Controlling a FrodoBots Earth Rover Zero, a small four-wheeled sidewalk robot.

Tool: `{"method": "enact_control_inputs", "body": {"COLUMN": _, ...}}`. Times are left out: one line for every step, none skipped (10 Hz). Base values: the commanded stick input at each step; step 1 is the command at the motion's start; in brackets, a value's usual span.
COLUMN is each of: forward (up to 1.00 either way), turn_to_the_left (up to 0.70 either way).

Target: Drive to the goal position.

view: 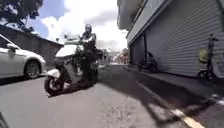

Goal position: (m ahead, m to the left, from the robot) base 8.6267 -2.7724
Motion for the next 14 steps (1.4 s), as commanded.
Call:
{"method": "enact_control_inputs", "body": {"forward": 0.45, "turn_to_the_left": 0.00}}
{"method": "enact_control_inputs", "body": {"forward": 0.45, "turn_to_the_left": 0.00}}
{"method": "enact_control_inputs", "body": {"forward": 0.45, "turn_to_the_left": 0.00}}
{"method": "enact_control_inputs", "body": {"forward": 0.45, "turn_to_the_left": 0.00}}
{"method": "enact_control_inputs", "body": {"forward": 0.45, "turn_to_the_left": 0.00}}
{"method": "enact_control_inputs", "body": {"forward": 0.45, "turn_to_the_left": 0.00}}
{"method": "enact_control_inputs", "body": {"forward": 0.45, "turn_to_the_left": 0.00}}
{"method": "enact_control_inputs", "body": {"forward": 0.45, "turn_to_the_left": 0.00}}
{"method": "enact_control_inputs", "body": {"forward": 0.45, "turn_to_the_left": 0.00}}
{"method": "enact_control_inputs", "body": {"forward": 0.45, "turn_to_the_left": 0.00}}
{"method": "enact_control_inputs", "body": {"forward": 0.45, "turn_to_the_left": 0.00}}
{"method": "enact_control_inputs", "body": {"forward": 0.45, "turn_to_the_left": 0.00}}
{"method": "enact_control_inputs", "body": {"forward": 0.45, "turn_to_the_left": 0.00}}
{"method": "enact_control_inputs", "body": {"forward": 0.64, "turn_to_the_left": 0.00}}
